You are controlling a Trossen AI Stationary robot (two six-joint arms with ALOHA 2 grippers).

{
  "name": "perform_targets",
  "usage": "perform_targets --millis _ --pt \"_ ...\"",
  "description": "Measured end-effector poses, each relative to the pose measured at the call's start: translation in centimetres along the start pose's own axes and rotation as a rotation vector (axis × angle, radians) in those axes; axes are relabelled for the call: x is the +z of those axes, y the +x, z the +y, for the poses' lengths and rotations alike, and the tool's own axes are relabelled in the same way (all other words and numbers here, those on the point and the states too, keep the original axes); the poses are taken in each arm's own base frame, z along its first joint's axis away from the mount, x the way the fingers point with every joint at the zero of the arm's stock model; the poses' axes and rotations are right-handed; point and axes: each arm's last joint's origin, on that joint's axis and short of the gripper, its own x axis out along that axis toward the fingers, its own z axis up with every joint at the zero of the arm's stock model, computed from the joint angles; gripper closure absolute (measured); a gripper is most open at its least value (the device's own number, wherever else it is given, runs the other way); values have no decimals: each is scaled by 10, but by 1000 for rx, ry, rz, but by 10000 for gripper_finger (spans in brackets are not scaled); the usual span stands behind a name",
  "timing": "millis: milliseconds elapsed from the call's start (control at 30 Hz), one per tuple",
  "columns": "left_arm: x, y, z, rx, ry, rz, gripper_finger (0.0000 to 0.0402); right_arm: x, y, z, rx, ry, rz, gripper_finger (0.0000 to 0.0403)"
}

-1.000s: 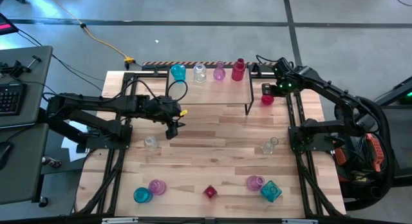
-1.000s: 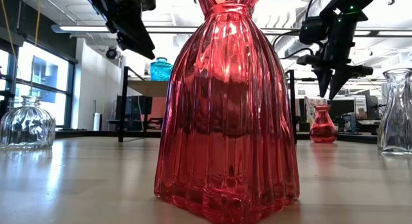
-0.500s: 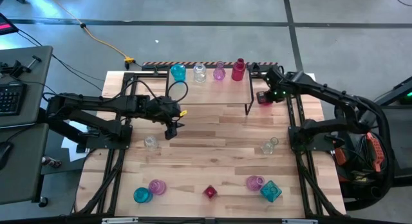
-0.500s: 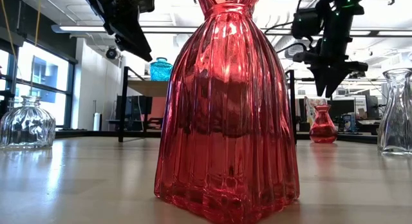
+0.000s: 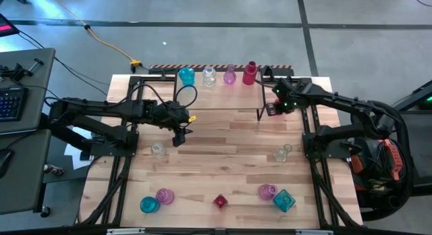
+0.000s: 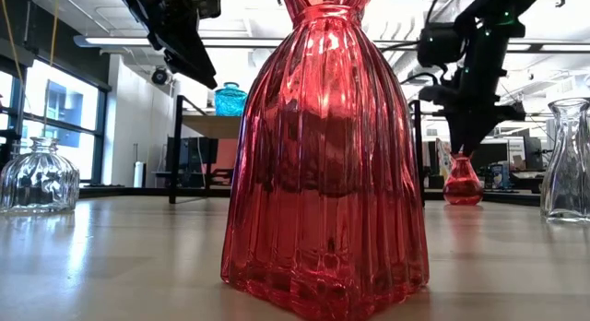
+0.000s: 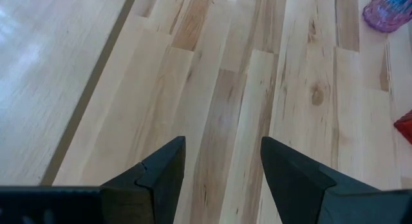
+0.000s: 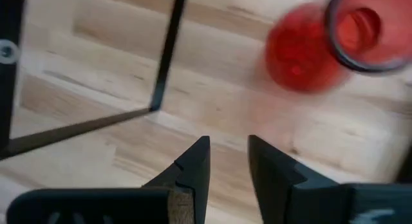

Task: Sort vases onto shelf
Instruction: Put the top red vase on the shelf aligned with the other red vase

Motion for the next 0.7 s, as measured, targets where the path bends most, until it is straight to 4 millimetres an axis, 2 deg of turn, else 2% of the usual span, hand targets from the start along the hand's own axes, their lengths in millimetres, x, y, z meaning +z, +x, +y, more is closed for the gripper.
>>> perform_targets --millis 133,267,333,400,533,700 --pt "0 0 0 0 -2 0 209 -3 -6 -3 -13 -12 -21 314" --pt "0 0 0 0 -3 -1 209 5 -39 -7 -19 0 -106 314" --pt "0 0 0 0 -3 -2 209 8 -49 -14 -75 26 -140 314" --pt "0 0 0 0 -4 -2 209 14 -59 -18 -61 54 -185 314" --pt "0 0 0 0 -11 -2 209 19 -51 -27 -81 75 -155 314" --pt "0 0 0 0 -20 -2 209 24 -28 -39 -121 97 -107 314"
